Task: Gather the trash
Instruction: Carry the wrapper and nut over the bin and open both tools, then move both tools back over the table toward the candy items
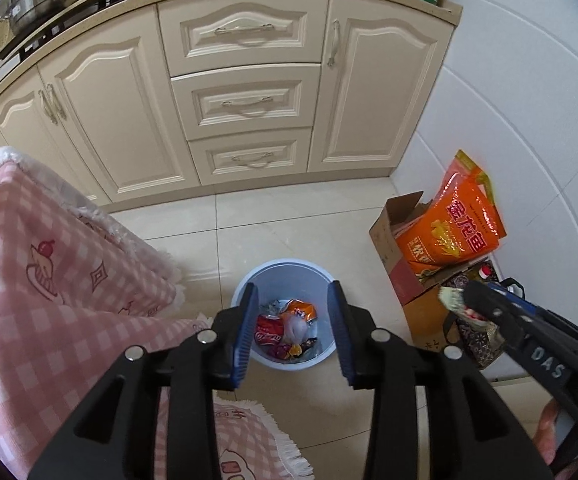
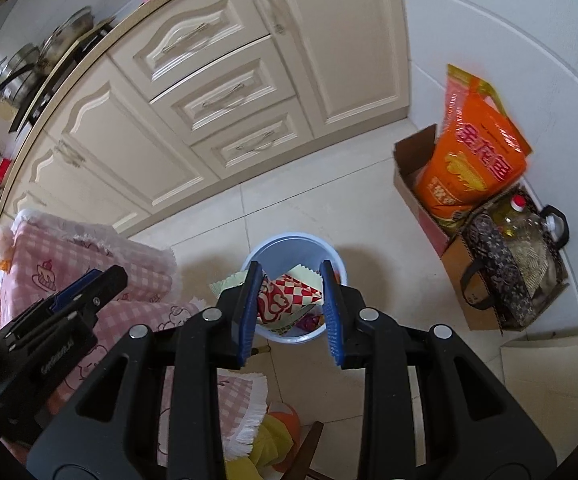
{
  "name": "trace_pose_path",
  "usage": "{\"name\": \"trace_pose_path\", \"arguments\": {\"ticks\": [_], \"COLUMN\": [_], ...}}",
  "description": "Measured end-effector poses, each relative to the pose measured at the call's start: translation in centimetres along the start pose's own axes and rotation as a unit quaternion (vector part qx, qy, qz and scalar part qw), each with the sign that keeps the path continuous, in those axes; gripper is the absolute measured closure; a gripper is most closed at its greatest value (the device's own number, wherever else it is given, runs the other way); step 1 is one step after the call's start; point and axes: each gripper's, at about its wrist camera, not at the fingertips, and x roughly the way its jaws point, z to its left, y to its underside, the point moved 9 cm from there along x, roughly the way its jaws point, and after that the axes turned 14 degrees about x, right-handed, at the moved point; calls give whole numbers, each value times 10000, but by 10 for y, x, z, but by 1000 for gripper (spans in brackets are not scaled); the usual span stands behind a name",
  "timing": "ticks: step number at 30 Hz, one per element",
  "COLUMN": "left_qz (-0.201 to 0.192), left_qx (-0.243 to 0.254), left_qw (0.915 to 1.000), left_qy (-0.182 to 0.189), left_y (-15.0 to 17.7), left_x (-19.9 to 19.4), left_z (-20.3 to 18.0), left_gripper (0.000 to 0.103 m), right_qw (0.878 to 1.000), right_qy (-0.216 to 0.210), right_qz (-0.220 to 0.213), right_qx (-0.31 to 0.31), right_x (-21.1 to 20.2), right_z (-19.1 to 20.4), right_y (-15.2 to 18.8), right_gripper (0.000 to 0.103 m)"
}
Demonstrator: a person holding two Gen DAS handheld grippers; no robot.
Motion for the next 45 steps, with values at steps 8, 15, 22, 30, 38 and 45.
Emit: {"name": "trace_pose_path", "arguments": {"ticks": [8,15,22,30,38,45], "left_qz": [-44,-58,-30,-103,-346,-610], "left_qx": [-430,-542,-525,-404,-316,-324], "left_qw": [9986,9980,9982,9989,9985,9970], "left_qy": [-308,-335,-304,-228,-290,-347], "left_y": [2,4,4,6,11,22], "left_x": [-12,-14,-13,-25,-59,-98], "left_z": [34,44,42,31,26,25], "left_gripper": [61,61,61,61,61,61], "right_qw": [9979,9979,9981,9983,9973,9954], "right_qy": [-294,-290,-231,-259,-376,-519], "right_qz": [308,282,279,98,-115,-314], "right_qx": [-489,-511,-489,-522,-626,-744], "right_x": [20,25,21,-6,-42,-76], "right_z": [48,58,55,56,64,78], "right_y": [5,4,5,6,18,35], "right_gripper": [71,57,57,57,57,57]}}
